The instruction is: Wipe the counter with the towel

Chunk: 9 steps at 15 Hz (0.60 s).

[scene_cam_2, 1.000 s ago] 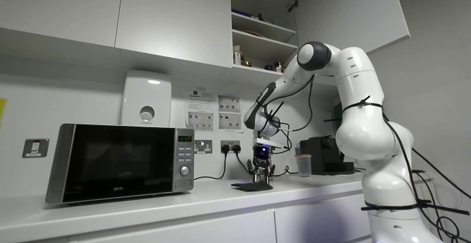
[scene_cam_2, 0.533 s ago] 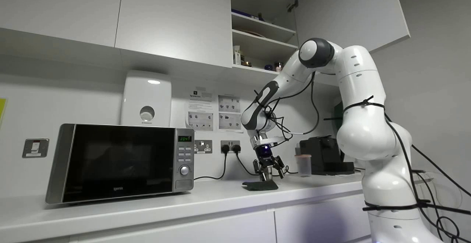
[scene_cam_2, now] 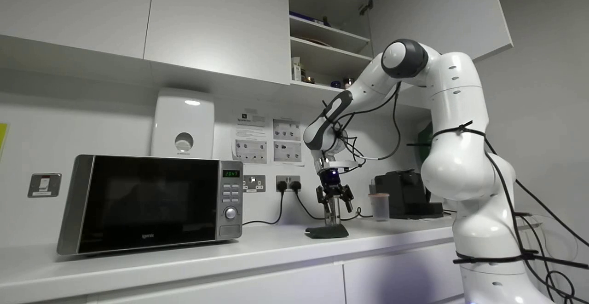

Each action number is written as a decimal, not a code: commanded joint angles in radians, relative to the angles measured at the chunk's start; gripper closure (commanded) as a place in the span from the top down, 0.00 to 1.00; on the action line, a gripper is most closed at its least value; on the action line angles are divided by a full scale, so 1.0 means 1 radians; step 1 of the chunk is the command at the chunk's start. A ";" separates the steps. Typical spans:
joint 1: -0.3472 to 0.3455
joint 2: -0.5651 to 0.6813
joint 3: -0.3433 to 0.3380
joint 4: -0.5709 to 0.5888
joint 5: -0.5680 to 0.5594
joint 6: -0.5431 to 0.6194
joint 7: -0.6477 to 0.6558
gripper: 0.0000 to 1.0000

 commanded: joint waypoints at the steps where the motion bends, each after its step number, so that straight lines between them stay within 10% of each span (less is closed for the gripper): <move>1: -0.008 -0.065 -0.001 -0.009 0.017 -0.018 -0.062 1.00; 9: -0.006 -0.055 0.005 -0.003 0.006 -0.002 -0.040 1.00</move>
